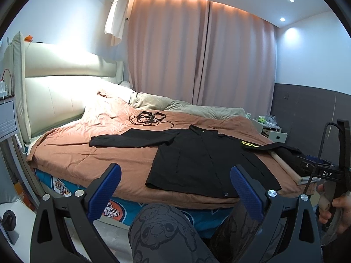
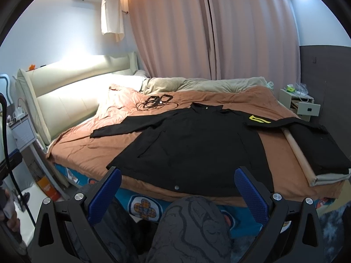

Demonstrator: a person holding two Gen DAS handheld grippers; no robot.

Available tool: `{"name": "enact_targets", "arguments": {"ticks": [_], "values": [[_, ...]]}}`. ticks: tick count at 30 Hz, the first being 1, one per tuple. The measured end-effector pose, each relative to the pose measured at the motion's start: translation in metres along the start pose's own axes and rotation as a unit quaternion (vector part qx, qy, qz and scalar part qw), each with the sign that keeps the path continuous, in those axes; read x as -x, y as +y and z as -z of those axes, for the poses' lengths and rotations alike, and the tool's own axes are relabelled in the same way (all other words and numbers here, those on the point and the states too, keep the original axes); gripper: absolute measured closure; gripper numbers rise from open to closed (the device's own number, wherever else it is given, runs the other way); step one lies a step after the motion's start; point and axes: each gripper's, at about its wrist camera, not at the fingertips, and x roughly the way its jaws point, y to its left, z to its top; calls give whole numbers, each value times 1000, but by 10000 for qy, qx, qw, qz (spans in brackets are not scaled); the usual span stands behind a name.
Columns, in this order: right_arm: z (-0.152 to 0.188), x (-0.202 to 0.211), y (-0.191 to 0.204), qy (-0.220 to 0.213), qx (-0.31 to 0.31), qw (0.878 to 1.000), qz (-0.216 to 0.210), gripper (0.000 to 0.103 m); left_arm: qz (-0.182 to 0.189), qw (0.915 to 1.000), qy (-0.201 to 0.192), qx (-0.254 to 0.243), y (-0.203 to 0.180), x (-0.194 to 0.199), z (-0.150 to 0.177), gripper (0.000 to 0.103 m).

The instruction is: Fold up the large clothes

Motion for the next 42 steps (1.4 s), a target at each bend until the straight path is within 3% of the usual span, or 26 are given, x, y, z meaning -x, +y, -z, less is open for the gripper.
{"name": "enact_targets", "arguments": {"ticks": [10,19,26,42], "values": [[-11,-43,0,76,-356,9979,-535,0,5,9993,58,381,24,-37,-2,1],[-27,-101,-4,371,-267,9977,-500,0,-65,9985,82,538,27,-88,-9,1],[-36,-148,2,530,-125,9974,-471,0,-283,9978,394,444,34,-139,-19,1],[-65,-276,1,1120,-694,9892,-641,0,-533,9889,1260,573,84,-251,-36,1]]}}
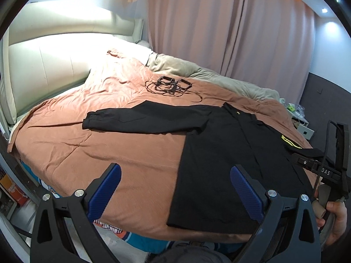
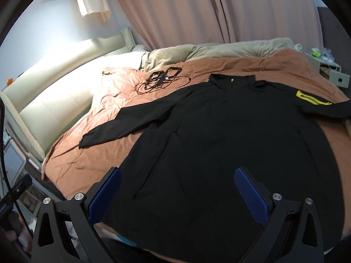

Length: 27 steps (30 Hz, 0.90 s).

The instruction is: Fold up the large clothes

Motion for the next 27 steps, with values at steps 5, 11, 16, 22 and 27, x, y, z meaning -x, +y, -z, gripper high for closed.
{"name": "enact_targets", "arguments": {"ticks": [5,11,16,22,27], "values": [[-16,-33,-1,58,-235,9995,-177,0,-79,9997,193,139,18,-34,-18,1],[-38,-83,0,207,-482,9982,-275,19,-202,9978,513,365,50,-79,-45,8],[-56,-128,-1,403,-644,9964,-369,32,-335,9947,627,748,81,-113,-66,13],[-74,-175,-15,584,-965,9929,-387,43,-459,9897,697,1160,113,-152,-85,21],[-86,-203,-20,679,-1019,9917,-387,54,-639,9855,697,1409,139,-181,-95,23]]}}
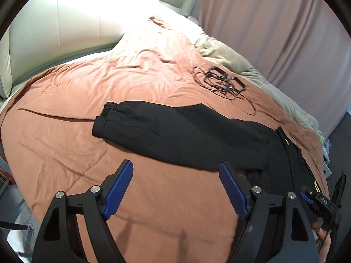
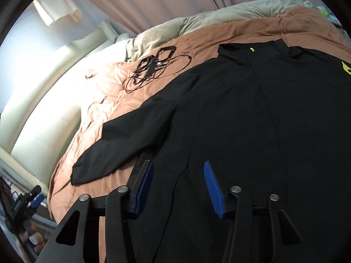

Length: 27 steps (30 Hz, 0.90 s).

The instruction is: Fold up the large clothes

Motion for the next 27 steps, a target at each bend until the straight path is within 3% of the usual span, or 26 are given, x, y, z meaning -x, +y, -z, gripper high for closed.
{"name": "enact_targets", "arguments": {"ticks": [2,18,22,26,27], "values": [[-10,-13,-4,0,-166,9998,-87,56,-72,9999,33,115,8,-15,-7,33],[-63,-119,-15,243,-934,9934,-616,77,-629,9891,593,1189,69,-152,-14,34],[-69,-139,-13,323,-959,9926,-672,81,-693,9896,408,1193,72,-162,-17,48],[-71,-163,-13,518,-1079,9906,-662,88,-845,9896,336,1112,73,-161,-26,86],[-69,-170,-14,630,-1096,9903,-574,88,-819,9892,337,1166,74,-159,-30,88]]}}
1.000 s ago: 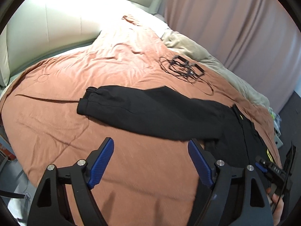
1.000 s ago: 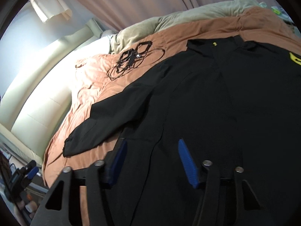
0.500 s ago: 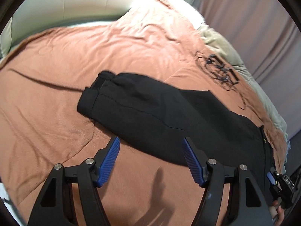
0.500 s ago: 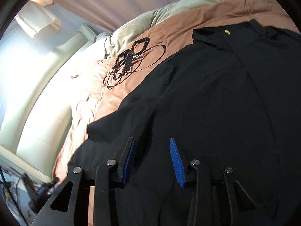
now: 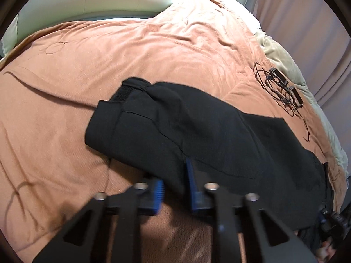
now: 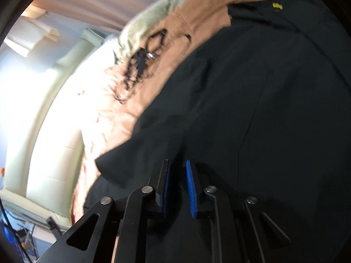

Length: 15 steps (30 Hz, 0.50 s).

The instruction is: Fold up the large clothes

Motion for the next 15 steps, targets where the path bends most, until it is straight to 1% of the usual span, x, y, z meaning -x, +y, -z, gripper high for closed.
{"name": "enact_targets", "arguments": {"ticks": [1,2,3,5,6,7,8,10,11,14,15], "values": [[1,-9,-4,167,-42,9998,134,89,49,10000,-23,45,0,4,-3,92],[3,-16,-10,285,-85,9994,181,99,111,9999,-84,67,-2,9,-7,93],[3,-16,-13,261,-105,9995,130,100,176,9997,-183,37,-5,18,-12,93],[0,-10,-14,352,-155,9992,49,100,304,9989,-359,-45,-15,35,-20,94],[-1,-4,-12,348,-136,9993,67,93,405,9982,-444,-75,-21,46,-25,94],[-2,5,-10,257,-93,9996,69,90,501,9974,-511,-105,-28,56,-29,94],[-4,19,-8,110,-52,9999,61,88,590,9965,-575,-156,-36,66,-34,95],[-5,38,-8,-33,-106,9999,-2,80,796,9938,-723,-295,-55,88,-42,95],[-5,50,-8,-79,-125,9999,-41,74,885,9922,-792,-379,-65,99,-45,96],[2,83,-9,-206,-80,9997,53,70,1148,9854,-1037,-715,-103,135,-56,96],[5,92,-10,-227,-83,9997,81,67,1224,9833,-1087,-790,-113,144,-59,96]]}}
